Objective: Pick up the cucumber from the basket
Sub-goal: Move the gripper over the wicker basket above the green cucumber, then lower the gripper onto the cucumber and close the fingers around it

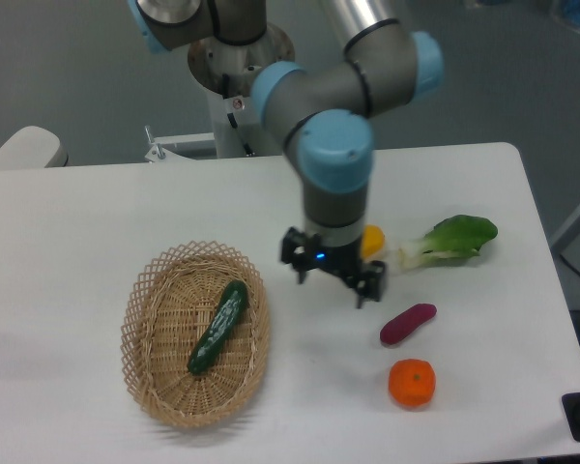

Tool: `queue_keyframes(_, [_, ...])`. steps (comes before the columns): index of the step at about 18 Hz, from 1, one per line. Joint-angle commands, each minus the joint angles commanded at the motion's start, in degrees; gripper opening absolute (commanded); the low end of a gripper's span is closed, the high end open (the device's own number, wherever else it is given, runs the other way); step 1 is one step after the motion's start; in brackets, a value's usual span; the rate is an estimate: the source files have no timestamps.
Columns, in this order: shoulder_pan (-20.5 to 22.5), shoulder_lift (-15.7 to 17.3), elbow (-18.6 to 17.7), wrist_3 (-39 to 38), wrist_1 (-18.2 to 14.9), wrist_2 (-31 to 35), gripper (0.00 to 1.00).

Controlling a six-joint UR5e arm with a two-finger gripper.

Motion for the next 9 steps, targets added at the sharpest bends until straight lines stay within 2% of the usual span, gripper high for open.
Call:
queue_keyframes(2, [-2.55, -0.44, -0.79, -0.98, 0.70, 0.09, 1.00])
queue_keyframes(6, [-6.16, -1.32, -3.34, 0.77, 4.74, 0.44, 1.00])
queue_keyframes(9, [-7.39, -2.29, -4.57, 4.28, 5.01, 0.62, 1.00])
